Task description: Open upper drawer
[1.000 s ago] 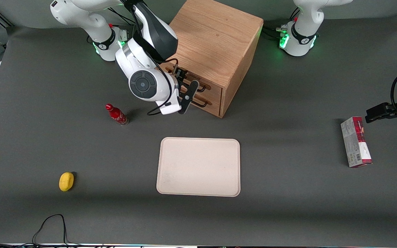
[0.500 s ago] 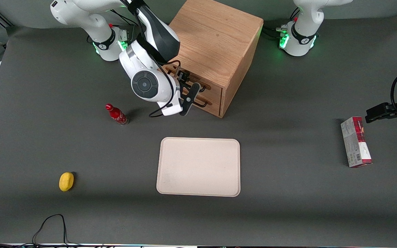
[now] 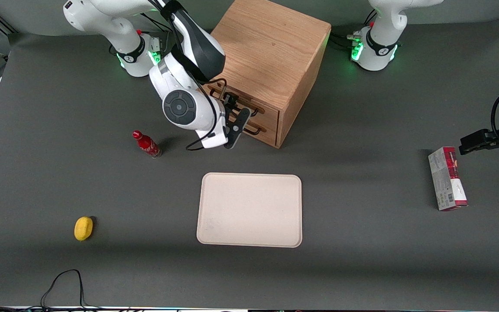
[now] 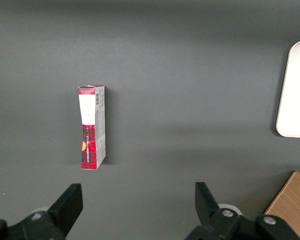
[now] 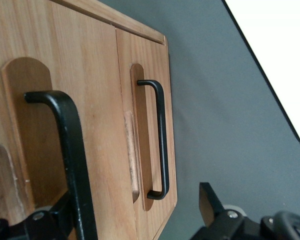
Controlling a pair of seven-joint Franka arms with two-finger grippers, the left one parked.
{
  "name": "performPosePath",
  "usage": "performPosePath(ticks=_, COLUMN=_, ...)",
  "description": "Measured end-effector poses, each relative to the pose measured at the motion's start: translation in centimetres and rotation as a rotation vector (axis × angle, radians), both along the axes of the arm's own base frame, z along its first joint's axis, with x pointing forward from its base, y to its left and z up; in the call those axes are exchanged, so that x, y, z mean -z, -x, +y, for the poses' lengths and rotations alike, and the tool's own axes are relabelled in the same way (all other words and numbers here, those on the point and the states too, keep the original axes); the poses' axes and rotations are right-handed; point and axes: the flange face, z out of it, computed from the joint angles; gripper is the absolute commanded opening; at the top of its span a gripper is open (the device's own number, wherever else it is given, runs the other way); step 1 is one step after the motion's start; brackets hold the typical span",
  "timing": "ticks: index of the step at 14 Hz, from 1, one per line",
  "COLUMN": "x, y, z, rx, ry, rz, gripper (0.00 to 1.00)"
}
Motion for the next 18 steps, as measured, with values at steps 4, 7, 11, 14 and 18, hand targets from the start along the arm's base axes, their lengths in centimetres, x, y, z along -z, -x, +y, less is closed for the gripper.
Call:
performPosePath(ticks=4, x=-0.1, y=-1.3, z=-1.4, rx=0.030, ry=0.004, rz=-0.023, gripper=1.00)
performPosePath(ticks=7, x=-0.3, y=-2.6, z=-2.8, rx=0.053, ry=0.002, rz=-0.032, gripper=1.00)
performPosePath(ticks=11, x=-1.1, y=-3.7, z=-3.6, rx=0.072, ry=-0.007, rz=-0.051, gripper=1.00)
performPosePath(ticks=14, x=-1.7, y=-4.4, z=-4.2, rx=0.076, ry=-0.002, rz=-0.074, gripper=1.00)
performPosePath(ticks=18, x=-1.4, y=-5.5, z=-5.1, rx=0.095, ry=-0.001, rz=-0.087, gripper=1.00)
